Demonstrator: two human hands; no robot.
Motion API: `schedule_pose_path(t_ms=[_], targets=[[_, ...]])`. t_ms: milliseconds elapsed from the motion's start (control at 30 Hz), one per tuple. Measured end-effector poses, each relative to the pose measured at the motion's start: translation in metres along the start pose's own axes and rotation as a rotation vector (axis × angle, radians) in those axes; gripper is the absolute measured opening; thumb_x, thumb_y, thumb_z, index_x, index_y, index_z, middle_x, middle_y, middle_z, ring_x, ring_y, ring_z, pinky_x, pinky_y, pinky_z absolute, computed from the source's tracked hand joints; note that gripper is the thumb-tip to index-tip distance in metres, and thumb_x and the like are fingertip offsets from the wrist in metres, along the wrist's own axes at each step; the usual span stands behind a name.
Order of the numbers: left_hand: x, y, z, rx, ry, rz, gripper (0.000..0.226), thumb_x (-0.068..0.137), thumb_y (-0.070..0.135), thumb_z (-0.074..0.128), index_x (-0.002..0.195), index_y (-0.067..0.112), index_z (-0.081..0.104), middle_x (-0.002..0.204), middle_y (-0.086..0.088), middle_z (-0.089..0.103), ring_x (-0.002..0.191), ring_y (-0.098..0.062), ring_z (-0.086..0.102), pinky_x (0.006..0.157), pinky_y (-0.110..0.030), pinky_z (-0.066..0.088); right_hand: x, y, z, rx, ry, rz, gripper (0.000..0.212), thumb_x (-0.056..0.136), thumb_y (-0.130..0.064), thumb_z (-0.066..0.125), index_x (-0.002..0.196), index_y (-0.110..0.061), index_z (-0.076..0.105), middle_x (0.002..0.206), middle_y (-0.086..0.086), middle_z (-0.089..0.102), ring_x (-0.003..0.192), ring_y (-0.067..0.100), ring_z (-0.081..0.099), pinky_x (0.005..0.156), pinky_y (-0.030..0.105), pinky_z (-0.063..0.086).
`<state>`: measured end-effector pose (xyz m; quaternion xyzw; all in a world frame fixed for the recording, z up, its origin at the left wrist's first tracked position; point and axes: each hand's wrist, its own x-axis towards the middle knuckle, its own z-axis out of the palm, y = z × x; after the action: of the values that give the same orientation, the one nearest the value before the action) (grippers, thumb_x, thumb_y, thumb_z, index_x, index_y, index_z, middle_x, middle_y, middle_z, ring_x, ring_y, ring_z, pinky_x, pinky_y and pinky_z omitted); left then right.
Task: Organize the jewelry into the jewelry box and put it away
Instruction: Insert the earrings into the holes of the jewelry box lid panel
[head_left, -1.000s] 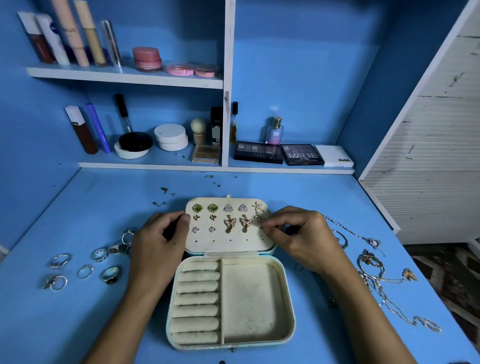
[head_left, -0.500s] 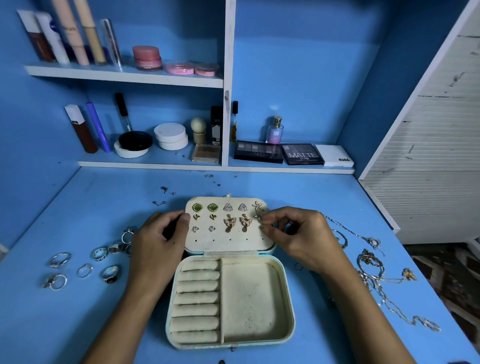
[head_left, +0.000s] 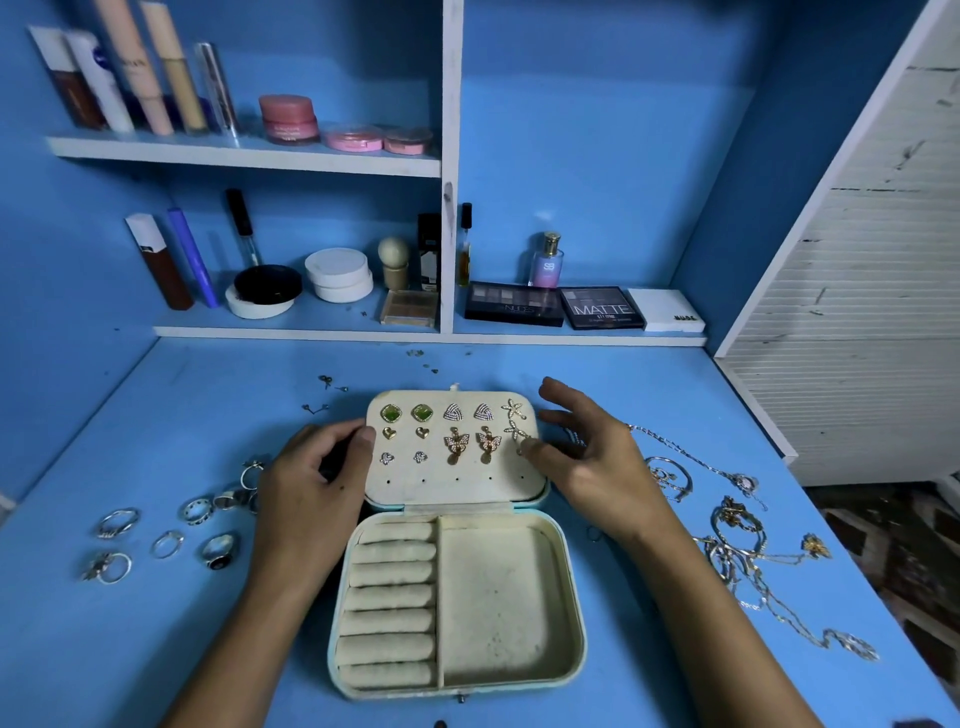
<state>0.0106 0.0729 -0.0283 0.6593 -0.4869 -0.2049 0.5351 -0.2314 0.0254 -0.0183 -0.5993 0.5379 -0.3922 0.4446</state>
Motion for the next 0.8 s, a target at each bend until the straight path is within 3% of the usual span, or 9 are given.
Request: schedule_pose_path(t_ms=[167,233,333,567,633,733,800], targets=[[-0.001,0.000,0.000,-0.031,-0.002,0.000,0.013,0.094,0.022,0.063,0.100,0.028,0.074,0.098,0.017,0.071,0.092,0.005,0.063,0.075,-0.001,0.042,0.000,-0.004,0.001,-0.044,-0.040,0.054,0.086,0.069,-0.047,0.075,0.148,-0.026,0.045,0.130,-0.007,0.065,0.116,0.004,0.062,0.105,0.037,0.049],[-0.001,-0.001,0.000,-0.026,0.000,0.009,0.014,0.094,0.021,0.063,0.101,0.026,0.074,0.098,0.016,0.071,0.093,0.004,0.063,0.075,-0.002,0.042,-0.002,-0.007,0.001,-0.061,-0.052,0.032,0.076,0.071,-0.046,0.073,0.142,-0.027,0.053,0.122,-0.012,0.068,0.113,0.004,0.064,0.103,0.037,0.050],[-0.001,-0.003,0.000,-0.019,-0.001,0.010,0.013,0.094,0.022,0.063,0.101,0.025,0.074,0.099,0.014,0.072,0.093,0.003,0.064,0.077,-0.005,0.044,-0.004,-0.011,0.000,-0.096,-0.067,-0.029,0.037,0.086,-0.021,0.070,0.122,-0.031,0.067,0.110,-0.016,0.072,0.104,0.005,0.067,0.095,0.033,0.054],[0.007,-0.006,0.000,-0.063,-0.031,-0.058,0.009,0.093,0.025,0.066,0.097,0.025,0.074,0.094,0.010,0.074,0.092,-0.011,0.068,0.085,-0.033,0.053,-0.002,-0.010,0.000,-0.061,-0.049,0.012,0.034,0.086,-0.018,0.073,0.116,-0.033,0.066,0.103,-0.015,0.073,0.099,0.003,0.067,0.094,0.032,0.055],[0.013,-0.003,0.001,-0.075,-0.045,-0.083,0.009,0.093,0.024,0.066,0.094,0.027,0.074,0.091,0.011,0.074,0.089,-0.011,0.068,0.083,-0.033,0.054,0.000,-0.009,0.000,-0.042,-0.056,0.016,0.034,0.085,-0.018,0.073,0.114,-0.033,0.066,0.103,-0.016,0.073,0.100,0.002,0.067,0.095,0.033,0.055],[0.027,0.006,0.002,-0.037,-0.037,-0.061,0.011,0.093,0.024,0.066,0.089,0.031,0.073,0.089,0.013,0.074,0.086,-0.003,0.066,0.080,-0.019,0.050,0.002,-0.007,-0.001,-0.030,-0.073,0.020,0.034,0.085,-0.018,0.074,0.114,-0.033,0.065,0.104,-0.017,0.073,0.101,0.002,0.067,0.096,0.034,0.054],[0.043,0.013,0.002,0.046,-0.054,-0.025,0.010,0.094,0.028,0.064,0.093,0.027,0.074,0.090,0.012,0.073,0.081,-0.002,0.064,0.079,-0.022,0.048,0.002,-0.007,-0.002,-0.021,-0.080,0.015,0.034,0.086,-0.018,0.074,0.115,-0.033,0.065,0.105,-0.017,0.073,0.102,0.001,0.067,0.097,0.034,0.054]])
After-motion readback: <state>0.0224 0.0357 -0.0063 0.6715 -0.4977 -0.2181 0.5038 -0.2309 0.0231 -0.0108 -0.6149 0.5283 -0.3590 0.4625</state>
